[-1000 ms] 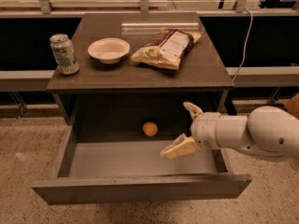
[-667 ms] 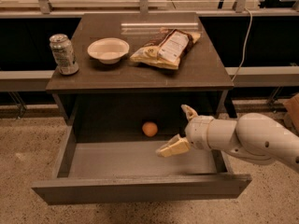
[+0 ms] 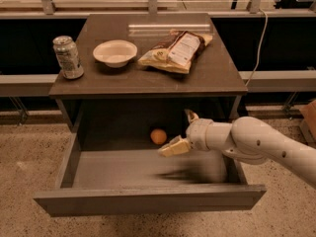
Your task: Pick orange from top drawer and place on counter
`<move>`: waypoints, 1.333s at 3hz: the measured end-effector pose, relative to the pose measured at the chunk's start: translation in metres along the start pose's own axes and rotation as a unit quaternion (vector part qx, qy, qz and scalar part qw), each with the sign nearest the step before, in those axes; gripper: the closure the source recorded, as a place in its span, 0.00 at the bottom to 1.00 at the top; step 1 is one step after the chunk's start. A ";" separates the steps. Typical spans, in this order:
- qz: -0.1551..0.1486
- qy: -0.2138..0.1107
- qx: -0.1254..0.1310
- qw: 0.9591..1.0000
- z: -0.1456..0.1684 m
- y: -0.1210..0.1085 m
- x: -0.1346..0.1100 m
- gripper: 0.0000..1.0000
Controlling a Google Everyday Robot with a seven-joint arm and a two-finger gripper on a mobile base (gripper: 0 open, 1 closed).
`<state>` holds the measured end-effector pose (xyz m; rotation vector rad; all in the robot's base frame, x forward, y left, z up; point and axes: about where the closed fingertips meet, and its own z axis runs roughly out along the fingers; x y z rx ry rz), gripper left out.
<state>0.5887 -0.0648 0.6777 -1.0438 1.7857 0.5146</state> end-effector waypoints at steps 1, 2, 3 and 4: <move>0.006 0.013 -0.027 1.000 0.028 0.000 0.007 0.00; 0.008 0.034 -0.047 0.998 0.054 0.002 0.017 0.00; 0.009 0.045 -0.058 0.997 0.075 0.001 0.022 0.06; 0.009 0.047 -0.062 0.997 0.086 0.002 0.024 0.28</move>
Offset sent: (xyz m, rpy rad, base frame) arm 0.0368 0.0453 -0.0636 -0.0779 0.1415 0.0919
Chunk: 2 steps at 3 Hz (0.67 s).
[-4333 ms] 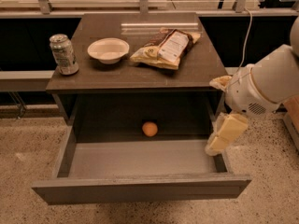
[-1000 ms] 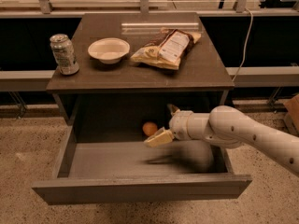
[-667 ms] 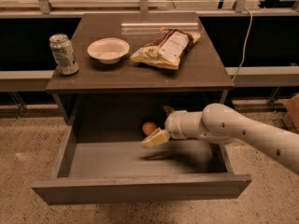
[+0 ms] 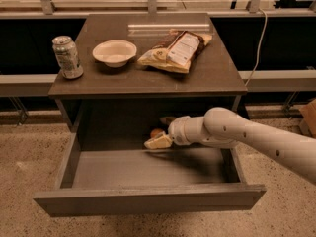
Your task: Pick orange from top drawer and place on counter
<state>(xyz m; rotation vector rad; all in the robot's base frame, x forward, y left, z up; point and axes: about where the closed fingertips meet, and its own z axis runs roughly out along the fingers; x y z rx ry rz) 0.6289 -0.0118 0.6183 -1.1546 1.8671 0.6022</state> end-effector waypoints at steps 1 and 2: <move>0.015 0.013 -0.001 1.000 0.000 0.001 0.009 0.53; 0.019 -0.001 -0.005 1.000 -0.016 0.005 0.001 0.75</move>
Offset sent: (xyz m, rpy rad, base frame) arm -0.0244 -0.0277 0.0374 0.0688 0.0120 -0.0152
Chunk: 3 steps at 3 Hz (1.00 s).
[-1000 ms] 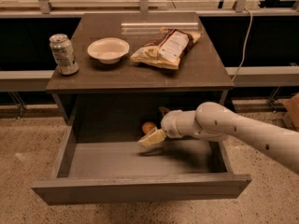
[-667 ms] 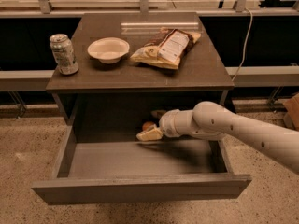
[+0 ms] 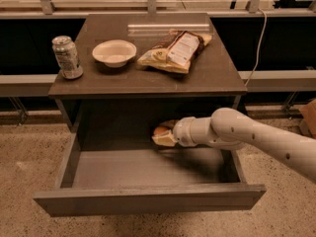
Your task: Pick orange from top drawer and place on counter
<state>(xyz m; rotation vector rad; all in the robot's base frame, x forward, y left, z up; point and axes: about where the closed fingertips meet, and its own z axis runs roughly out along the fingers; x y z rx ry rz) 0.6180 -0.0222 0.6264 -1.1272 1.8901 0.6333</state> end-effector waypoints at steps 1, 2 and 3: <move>-0.012 -0.041 -0.001 0.999 -0.039 0.007 -0.031 0.98; -0.049 -0.059 0.003 0.997 -0.103 0.009 -0.074 1.00; -0.090 -0.065 -0.006 0.994 -0.166 0.014 -0.113 1.00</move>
Offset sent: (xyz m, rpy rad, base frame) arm -0.0655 -0.0749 0.2342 0.0421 -0.2434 0.1484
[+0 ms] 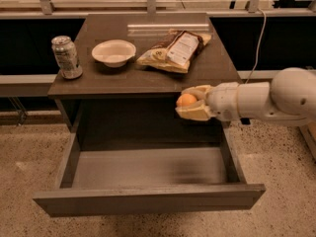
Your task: Pick orange from top drawer and place on counter
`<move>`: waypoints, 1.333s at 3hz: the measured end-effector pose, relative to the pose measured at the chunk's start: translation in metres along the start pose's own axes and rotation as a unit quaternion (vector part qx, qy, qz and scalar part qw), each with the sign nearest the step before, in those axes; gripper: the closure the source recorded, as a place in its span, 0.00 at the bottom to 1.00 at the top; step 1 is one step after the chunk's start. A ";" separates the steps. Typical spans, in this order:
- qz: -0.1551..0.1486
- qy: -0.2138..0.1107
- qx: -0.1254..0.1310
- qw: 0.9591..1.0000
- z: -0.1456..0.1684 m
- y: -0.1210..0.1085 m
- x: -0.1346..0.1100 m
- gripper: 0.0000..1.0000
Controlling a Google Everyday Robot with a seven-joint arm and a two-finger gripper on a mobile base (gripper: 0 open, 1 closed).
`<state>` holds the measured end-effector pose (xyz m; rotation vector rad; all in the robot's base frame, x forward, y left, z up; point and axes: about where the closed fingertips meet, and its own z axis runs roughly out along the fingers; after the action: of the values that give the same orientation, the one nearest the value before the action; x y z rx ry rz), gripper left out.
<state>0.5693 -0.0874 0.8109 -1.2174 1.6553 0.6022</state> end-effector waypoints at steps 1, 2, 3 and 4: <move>-0.032 -0.007 -0.013 0.999 -0.043 -0.007 -0.036 1.00; -0.031 -0.012 -0.001 0.999 -0.063 -0.032 -0.055 1.00; -0.006 -0.016 0.023 1.000 -0.063 -0.071 -0.060 1.00; 0.024 -0.002 0.049 0.999 -0.061 -0.104 -0.055 1.00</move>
Offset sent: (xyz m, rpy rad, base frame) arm 0.0398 -0.0732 0.1173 0.0230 -0.0647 -0.0532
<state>0.6424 -0.1527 0.9005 -1.1082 1.6956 0.5455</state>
